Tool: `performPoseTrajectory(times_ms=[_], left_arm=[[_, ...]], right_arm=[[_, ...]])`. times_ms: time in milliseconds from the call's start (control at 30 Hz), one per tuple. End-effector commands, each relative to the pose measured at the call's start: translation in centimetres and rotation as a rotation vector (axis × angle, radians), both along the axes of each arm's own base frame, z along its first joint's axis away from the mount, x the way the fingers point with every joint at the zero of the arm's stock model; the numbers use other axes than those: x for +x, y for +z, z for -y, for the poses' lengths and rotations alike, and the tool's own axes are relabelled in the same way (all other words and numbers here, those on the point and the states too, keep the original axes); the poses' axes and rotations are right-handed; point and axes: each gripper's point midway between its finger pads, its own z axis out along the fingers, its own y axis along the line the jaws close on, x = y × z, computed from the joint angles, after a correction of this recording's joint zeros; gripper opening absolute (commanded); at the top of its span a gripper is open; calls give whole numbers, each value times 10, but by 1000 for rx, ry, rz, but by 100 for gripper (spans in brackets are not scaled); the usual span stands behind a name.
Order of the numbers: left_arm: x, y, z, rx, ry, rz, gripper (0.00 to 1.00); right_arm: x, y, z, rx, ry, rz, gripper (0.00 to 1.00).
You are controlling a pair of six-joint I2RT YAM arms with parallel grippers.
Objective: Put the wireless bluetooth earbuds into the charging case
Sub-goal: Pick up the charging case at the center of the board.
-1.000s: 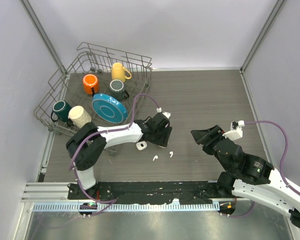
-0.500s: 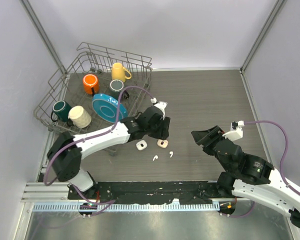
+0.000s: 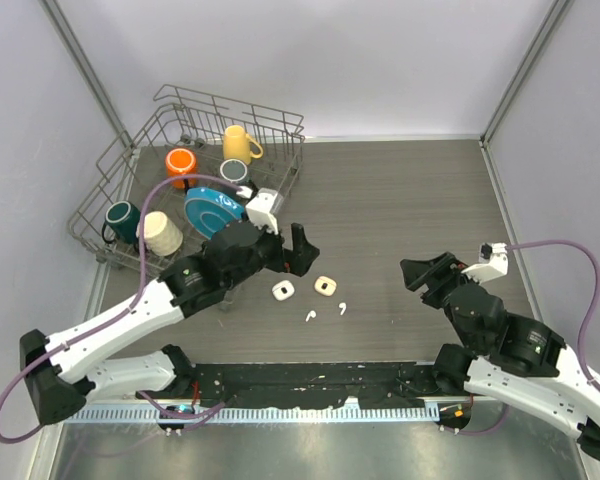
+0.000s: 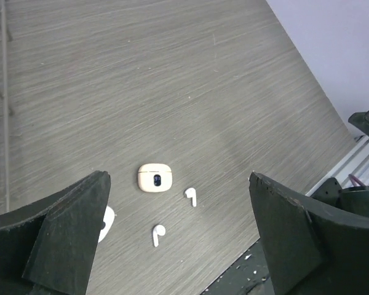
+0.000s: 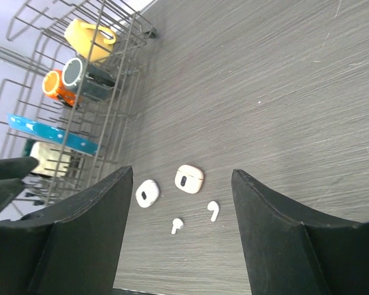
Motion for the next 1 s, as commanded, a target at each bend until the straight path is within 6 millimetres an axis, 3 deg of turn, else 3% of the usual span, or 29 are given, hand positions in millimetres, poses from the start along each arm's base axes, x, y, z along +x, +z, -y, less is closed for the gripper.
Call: performPoseTrajectory(times_ms=[0, 267, 500, 800, 967], left_arm=[[4, 20, -13, -112, 71, 76, 100], [-6, 58, -45, -211, 124, 173, 100], [-24, 68, -56, -182, 57, 200, 100], [-46, 92, -85, -314, 66, 276, 100], [-52, 86, -89, -272, 42, 269, 100]], right_arm=[[8, 11, -16, -125, 73, 34, 71], [23, 5, -68, -354, 299, 108, 73], [25, 2, -113, -481, 534, 266, 74], [14, -41, -162, -748, 926, 348, 74], [2, -62, -193, -827, 1158, 477, 74]])
